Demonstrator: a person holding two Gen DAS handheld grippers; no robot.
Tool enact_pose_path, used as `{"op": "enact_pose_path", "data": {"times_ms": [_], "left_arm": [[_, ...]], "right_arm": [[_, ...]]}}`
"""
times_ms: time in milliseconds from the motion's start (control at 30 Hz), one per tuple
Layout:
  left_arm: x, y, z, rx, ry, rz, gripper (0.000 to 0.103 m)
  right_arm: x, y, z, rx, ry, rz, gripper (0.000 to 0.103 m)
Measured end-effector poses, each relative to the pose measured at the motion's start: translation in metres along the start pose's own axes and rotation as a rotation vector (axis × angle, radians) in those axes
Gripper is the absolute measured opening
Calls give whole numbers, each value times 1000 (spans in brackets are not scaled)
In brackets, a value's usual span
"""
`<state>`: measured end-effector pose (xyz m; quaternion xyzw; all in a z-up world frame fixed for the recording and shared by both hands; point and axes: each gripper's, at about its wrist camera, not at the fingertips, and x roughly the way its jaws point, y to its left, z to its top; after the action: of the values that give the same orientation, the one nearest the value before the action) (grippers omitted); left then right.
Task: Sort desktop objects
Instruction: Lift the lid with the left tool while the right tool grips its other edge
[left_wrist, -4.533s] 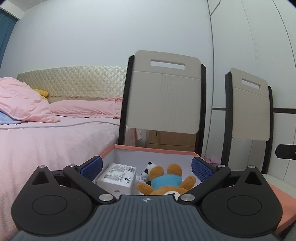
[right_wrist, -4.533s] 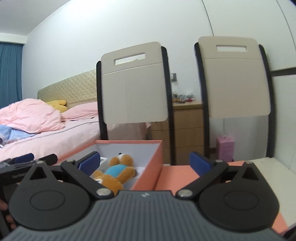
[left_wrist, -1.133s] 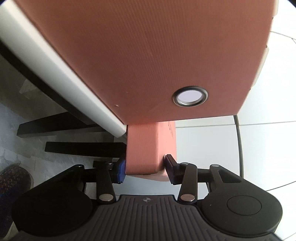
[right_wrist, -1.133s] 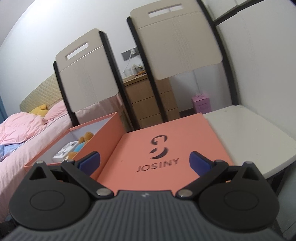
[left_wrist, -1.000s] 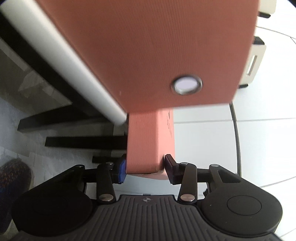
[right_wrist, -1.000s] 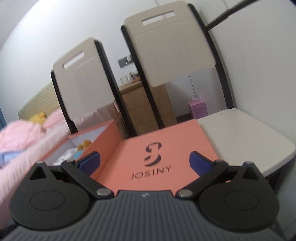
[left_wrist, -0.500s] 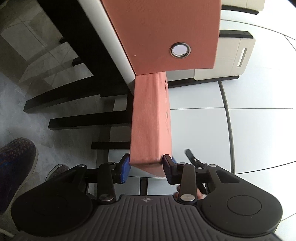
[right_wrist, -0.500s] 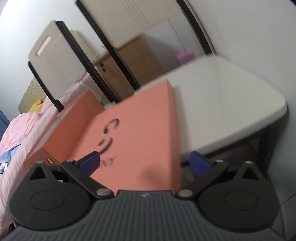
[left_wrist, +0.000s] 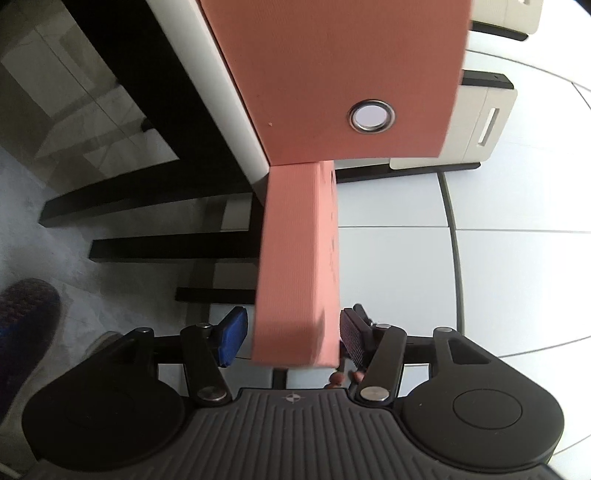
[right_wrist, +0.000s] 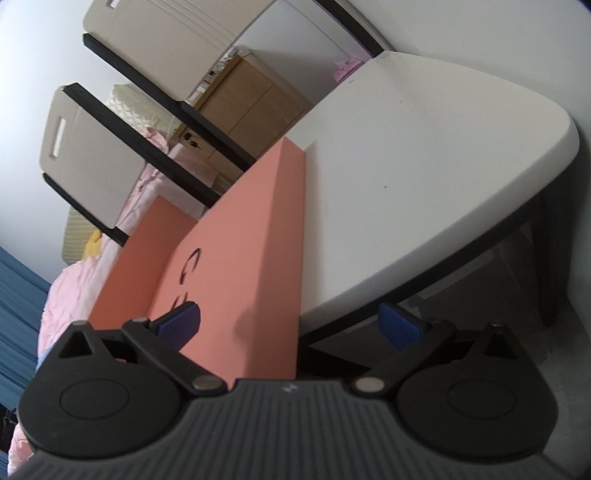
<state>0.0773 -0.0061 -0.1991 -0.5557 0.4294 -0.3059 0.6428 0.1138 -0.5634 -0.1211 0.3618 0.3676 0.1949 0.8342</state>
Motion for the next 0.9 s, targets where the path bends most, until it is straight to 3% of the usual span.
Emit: {"op": "enact_pose_path", "data": {"times_ms": [33,67,100,267,567,600,667,733,900], "left_arm": [[2,-2,0,9,1,2,55],[3,-4,-1,25,-1,13,44],[3,-5,-2,33,-2,8,43],[-13,-7,-19,37,16,-19,41],[-32,-20,-44,99,39,-34,40],[-33,-22,-45,109,38,-32,40],[-34,-28,-46,125,38,-32,41],[-36,-35,-47,132,32,-38,41],[-39,-65,-51,188,25,-66,46]], "right_arm": [[-1,0,0,2,-1,4,103],[-2,1,2,3,-2,4,103],[-3,2,3,1,-3,4,103],[-9,1,8,-4,-14,13,103],[-2,4,-15,11,68,95,102],[-3,6,-17,11,72,105,97],[-7,11,-21,4,73,108,65],[-13,18,-23,-13,64,90,59],[-40,36,-25,-18,10,74,59]]}}
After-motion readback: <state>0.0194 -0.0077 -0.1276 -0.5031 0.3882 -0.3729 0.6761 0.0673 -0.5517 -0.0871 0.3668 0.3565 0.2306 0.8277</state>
